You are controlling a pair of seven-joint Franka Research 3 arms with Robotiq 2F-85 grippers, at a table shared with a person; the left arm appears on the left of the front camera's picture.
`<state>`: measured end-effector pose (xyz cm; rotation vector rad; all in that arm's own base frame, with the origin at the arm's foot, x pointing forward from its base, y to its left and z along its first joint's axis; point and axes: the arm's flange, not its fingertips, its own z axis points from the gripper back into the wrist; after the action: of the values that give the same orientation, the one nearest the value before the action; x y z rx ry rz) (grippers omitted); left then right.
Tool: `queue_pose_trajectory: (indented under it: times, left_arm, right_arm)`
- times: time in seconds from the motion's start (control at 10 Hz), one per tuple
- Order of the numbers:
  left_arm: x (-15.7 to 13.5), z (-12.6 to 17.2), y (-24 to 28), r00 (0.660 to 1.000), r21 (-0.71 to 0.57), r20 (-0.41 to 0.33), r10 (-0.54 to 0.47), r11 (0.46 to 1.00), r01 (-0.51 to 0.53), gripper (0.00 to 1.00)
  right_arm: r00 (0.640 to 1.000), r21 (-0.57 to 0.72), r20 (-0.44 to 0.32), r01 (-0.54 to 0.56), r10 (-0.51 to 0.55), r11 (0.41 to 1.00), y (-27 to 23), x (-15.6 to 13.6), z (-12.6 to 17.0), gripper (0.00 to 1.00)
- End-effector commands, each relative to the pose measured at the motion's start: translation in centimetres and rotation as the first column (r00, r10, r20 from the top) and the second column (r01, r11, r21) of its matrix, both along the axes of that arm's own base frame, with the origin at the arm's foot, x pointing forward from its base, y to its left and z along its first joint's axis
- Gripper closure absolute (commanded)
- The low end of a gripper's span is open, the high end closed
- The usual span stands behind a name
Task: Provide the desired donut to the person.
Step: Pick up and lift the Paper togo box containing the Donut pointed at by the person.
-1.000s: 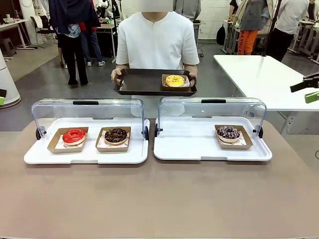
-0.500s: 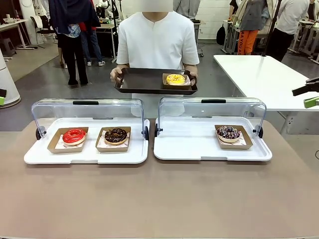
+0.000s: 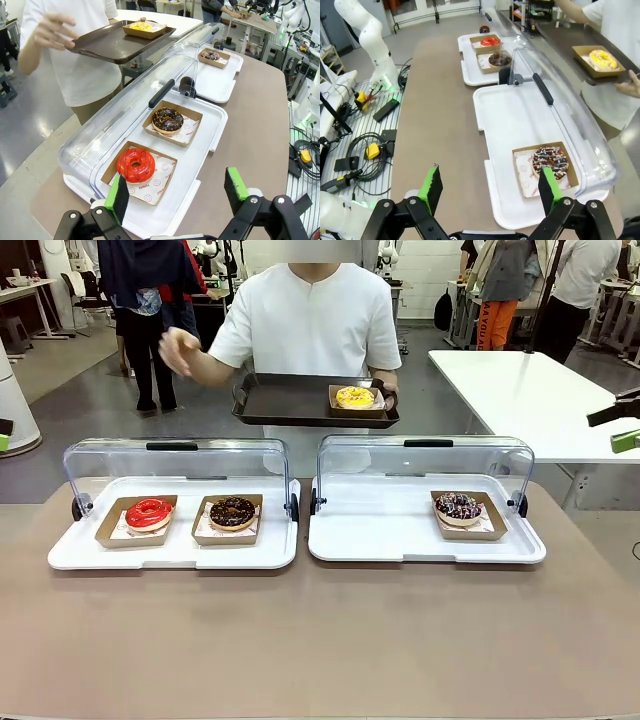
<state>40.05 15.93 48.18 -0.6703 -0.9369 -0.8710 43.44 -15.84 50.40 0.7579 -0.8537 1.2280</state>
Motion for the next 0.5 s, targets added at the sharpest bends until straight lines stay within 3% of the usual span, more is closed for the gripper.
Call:
queue_pose_trajectory:
  times: [0.0, 0.4]
  left_arm:
    - [-0.06, 0.03, 0.03, 1.000, -0.013, 0.008, 0.001, 1.000, -0.001, 0.00]
    - [-0.06, 0.03, 0.03, 1.000, -0.013, 0.008, 0.001, 1.000, -0.001, 0.00]
  right_arm:
    - [1.000, 0.000, 0.000, 0.008, -0.008, 1.000, -0.31, -0.06, 0.03, 0.00]
    - [1.000, 0.000, 0.000, 0.008, -0.008, 1.000, -0.31, -0.06, 0.03, 0.00]
